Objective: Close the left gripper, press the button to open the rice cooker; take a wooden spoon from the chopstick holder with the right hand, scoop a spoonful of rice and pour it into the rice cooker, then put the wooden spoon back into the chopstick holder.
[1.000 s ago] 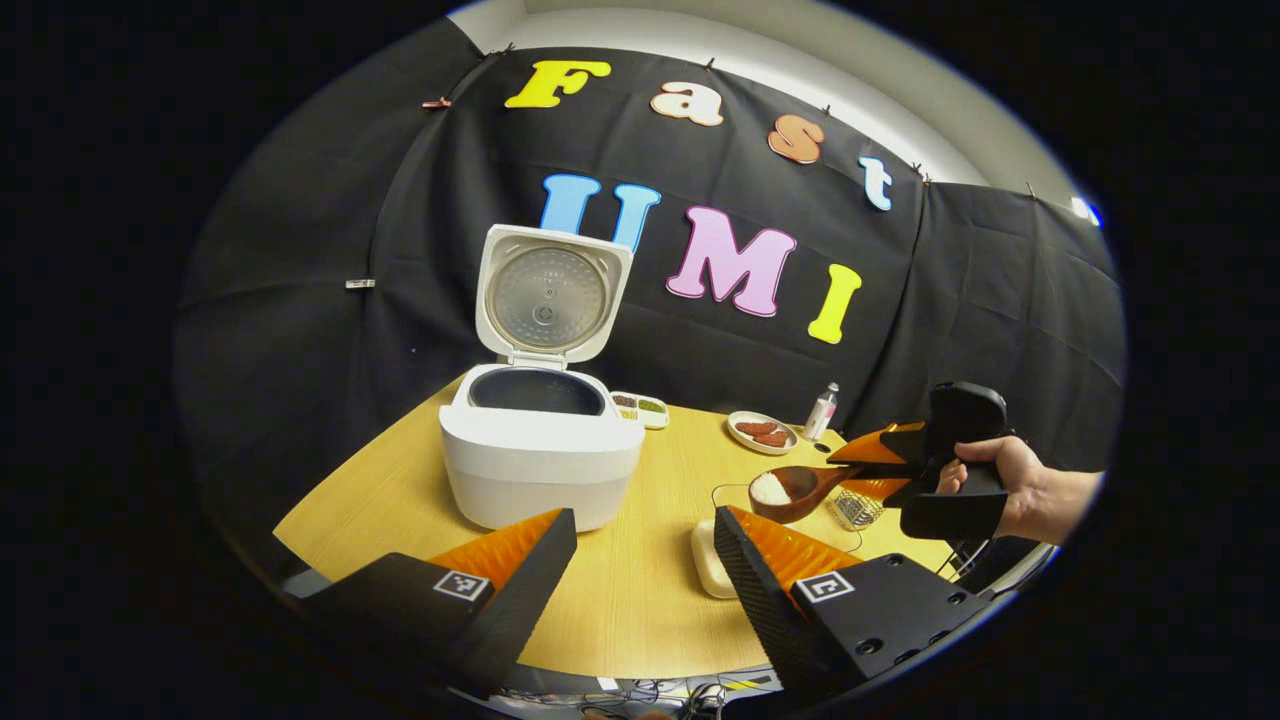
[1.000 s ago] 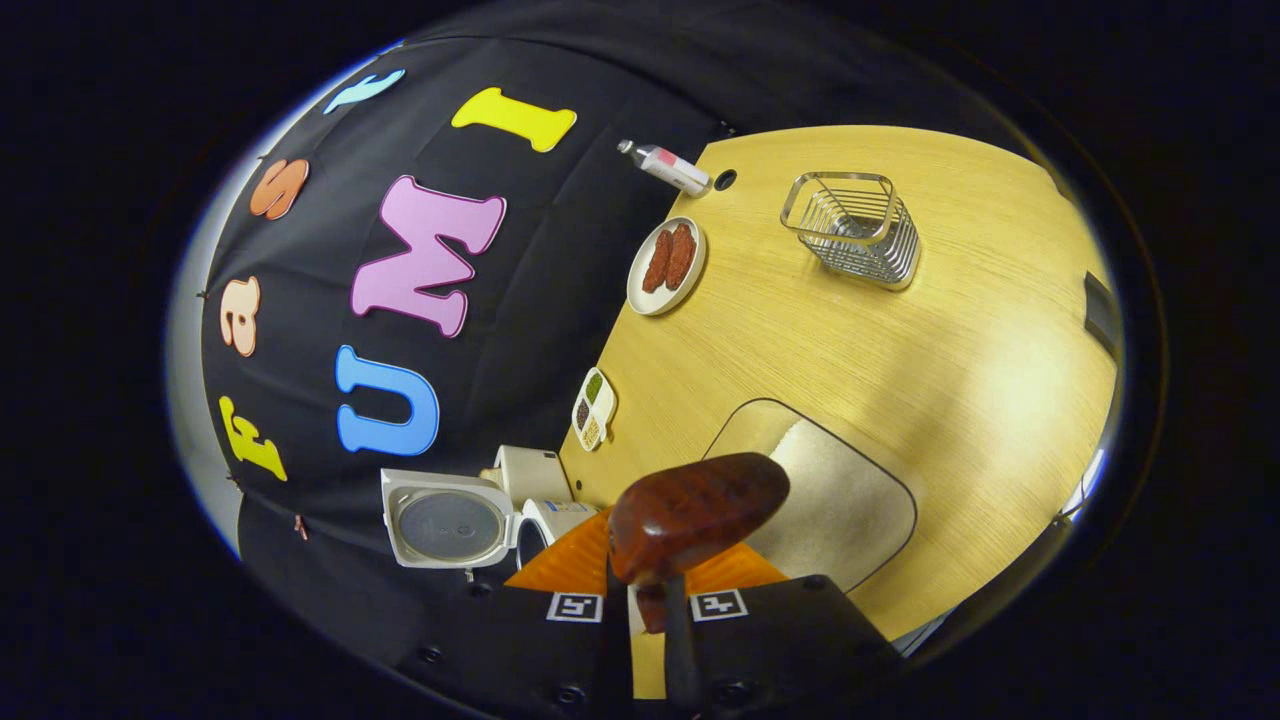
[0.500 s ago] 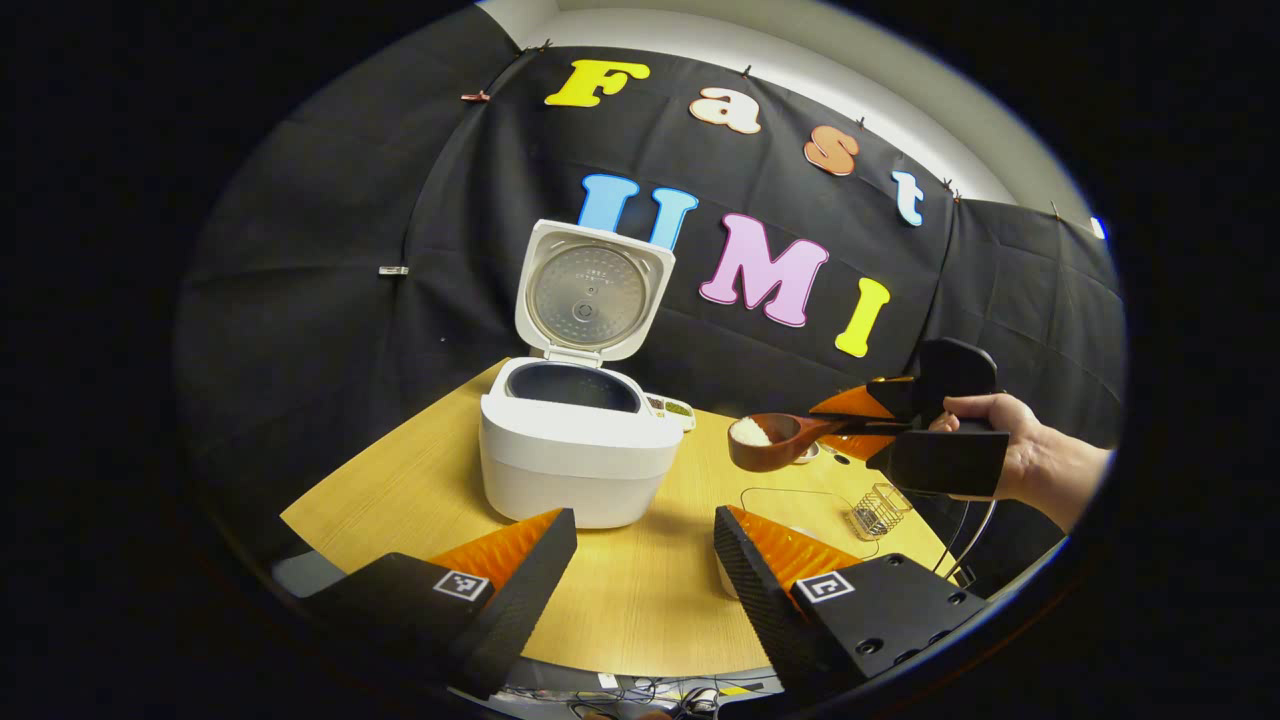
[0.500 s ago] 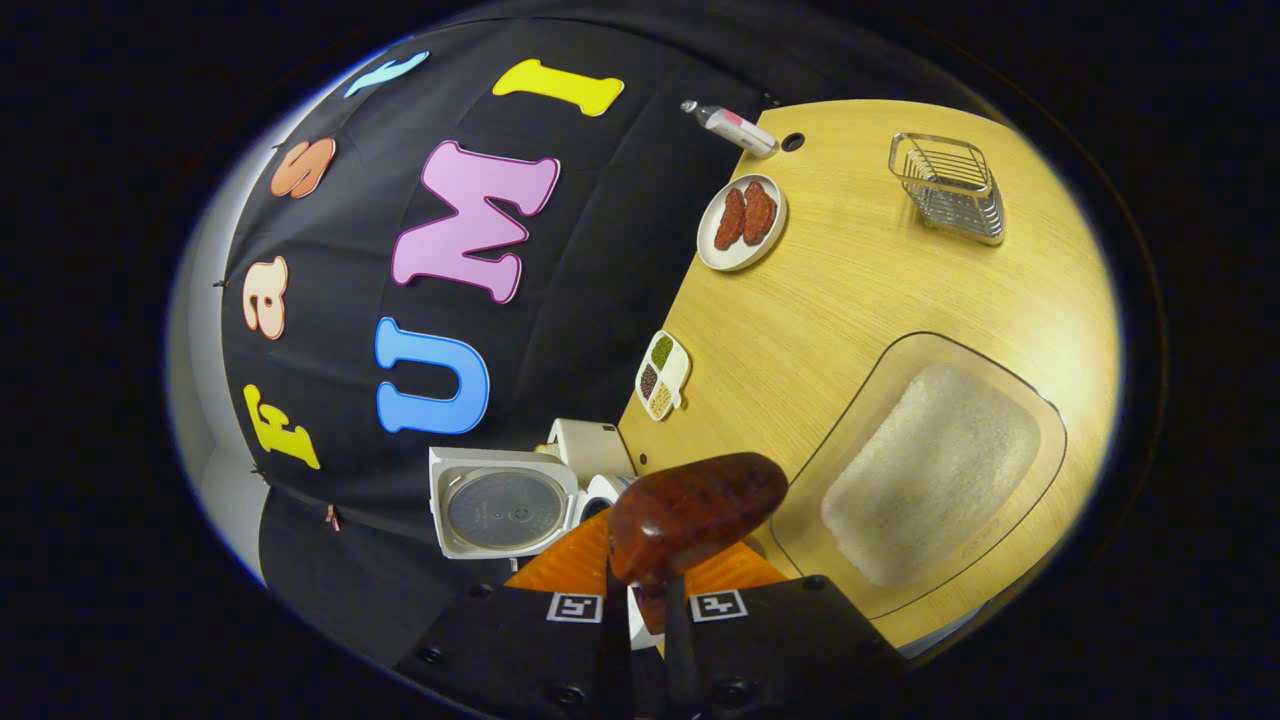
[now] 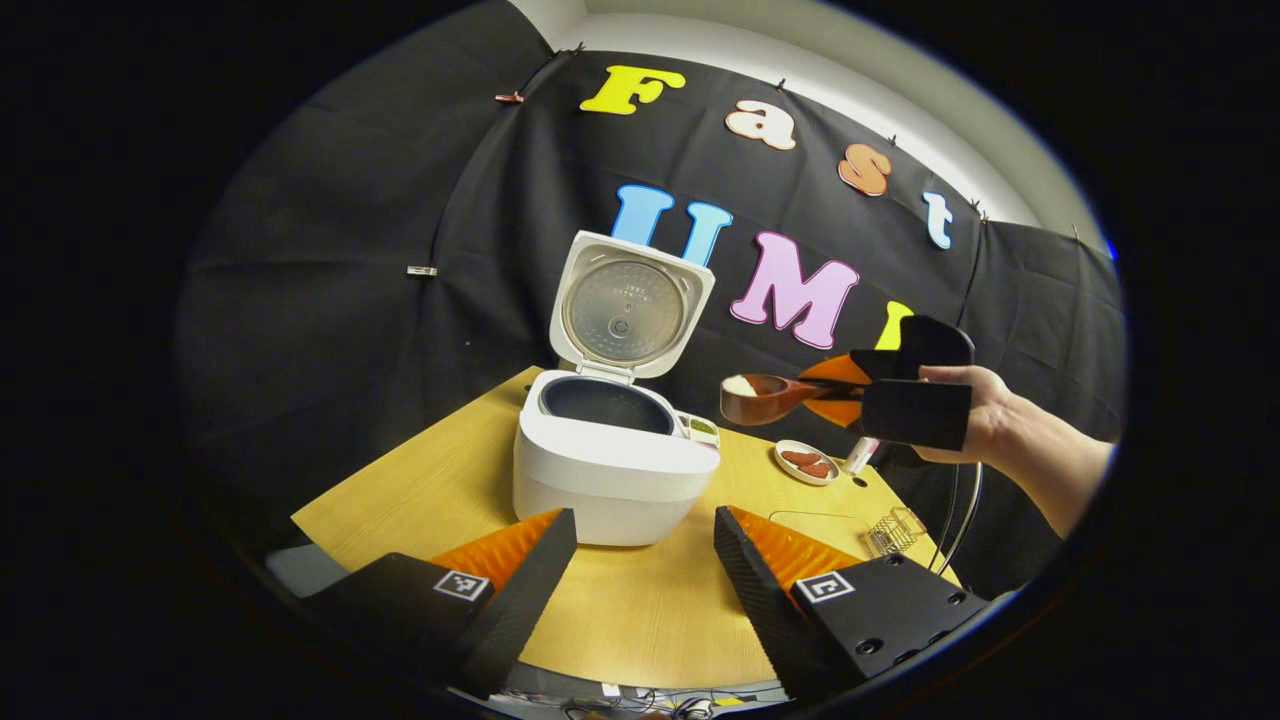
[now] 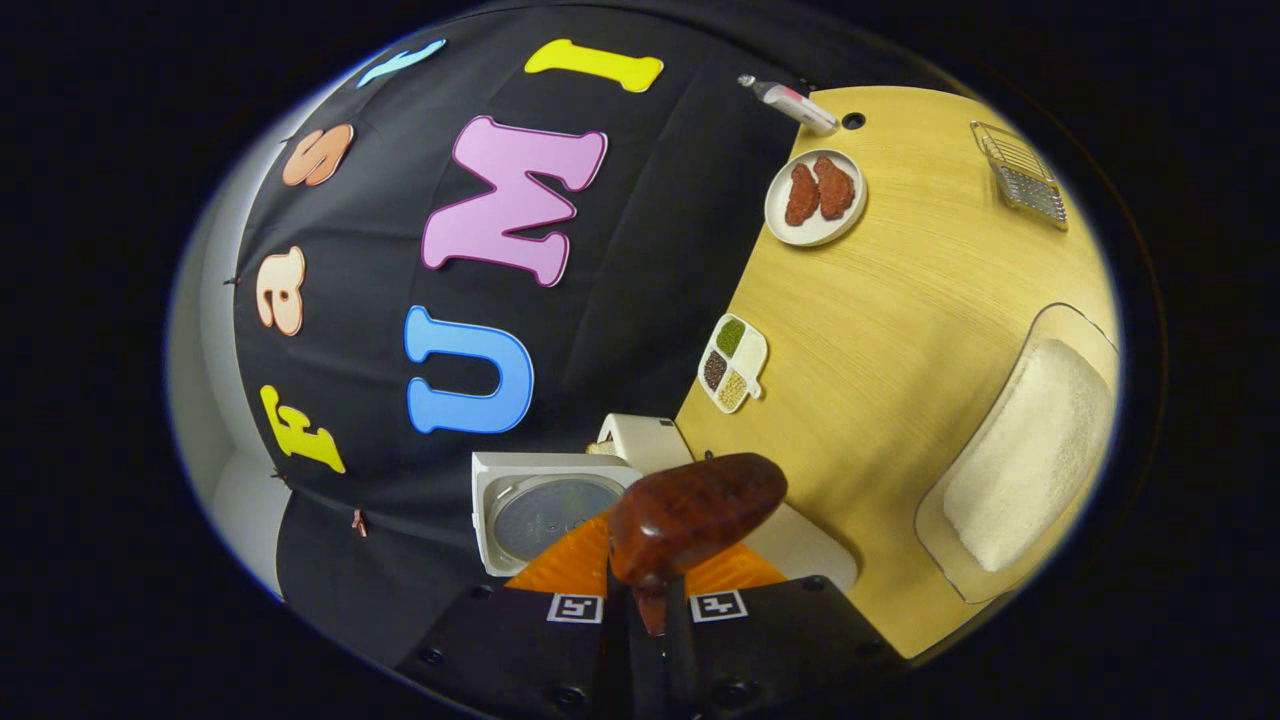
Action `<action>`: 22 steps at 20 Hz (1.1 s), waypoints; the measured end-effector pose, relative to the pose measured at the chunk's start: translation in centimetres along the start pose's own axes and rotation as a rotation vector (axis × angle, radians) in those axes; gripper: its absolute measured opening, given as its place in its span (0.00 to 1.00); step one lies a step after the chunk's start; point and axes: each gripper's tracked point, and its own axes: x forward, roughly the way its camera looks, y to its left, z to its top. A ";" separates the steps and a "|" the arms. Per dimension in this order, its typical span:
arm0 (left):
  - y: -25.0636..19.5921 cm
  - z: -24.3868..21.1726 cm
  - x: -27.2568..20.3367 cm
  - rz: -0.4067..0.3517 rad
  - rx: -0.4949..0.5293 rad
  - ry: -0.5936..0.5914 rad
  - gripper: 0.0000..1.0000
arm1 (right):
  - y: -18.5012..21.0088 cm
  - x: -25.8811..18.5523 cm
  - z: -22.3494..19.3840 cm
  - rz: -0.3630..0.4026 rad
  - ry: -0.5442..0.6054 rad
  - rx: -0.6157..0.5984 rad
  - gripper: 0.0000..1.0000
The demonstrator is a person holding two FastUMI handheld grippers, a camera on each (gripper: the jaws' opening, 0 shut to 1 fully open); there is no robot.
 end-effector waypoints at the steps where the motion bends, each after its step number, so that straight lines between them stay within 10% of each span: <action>1: 0.1 -0.1 -0.1 -0.002 -0.004 0.005 0.95 | 0.5 0.7 -0.5 0.006 0.002 -0.008 0.17; 9: 1.3 -0.9 -0.4 0.031 -0.070 0.021 0.95 | 2.9 7.5 -5.4 0.011 0.023 -0.224 0.17; 22: 11.0 1.1 -2.0 0.248 -0.087 -0.030 0.95 | 4.8 12.7 -12.9 0.078 -0.041 -0.945 0.17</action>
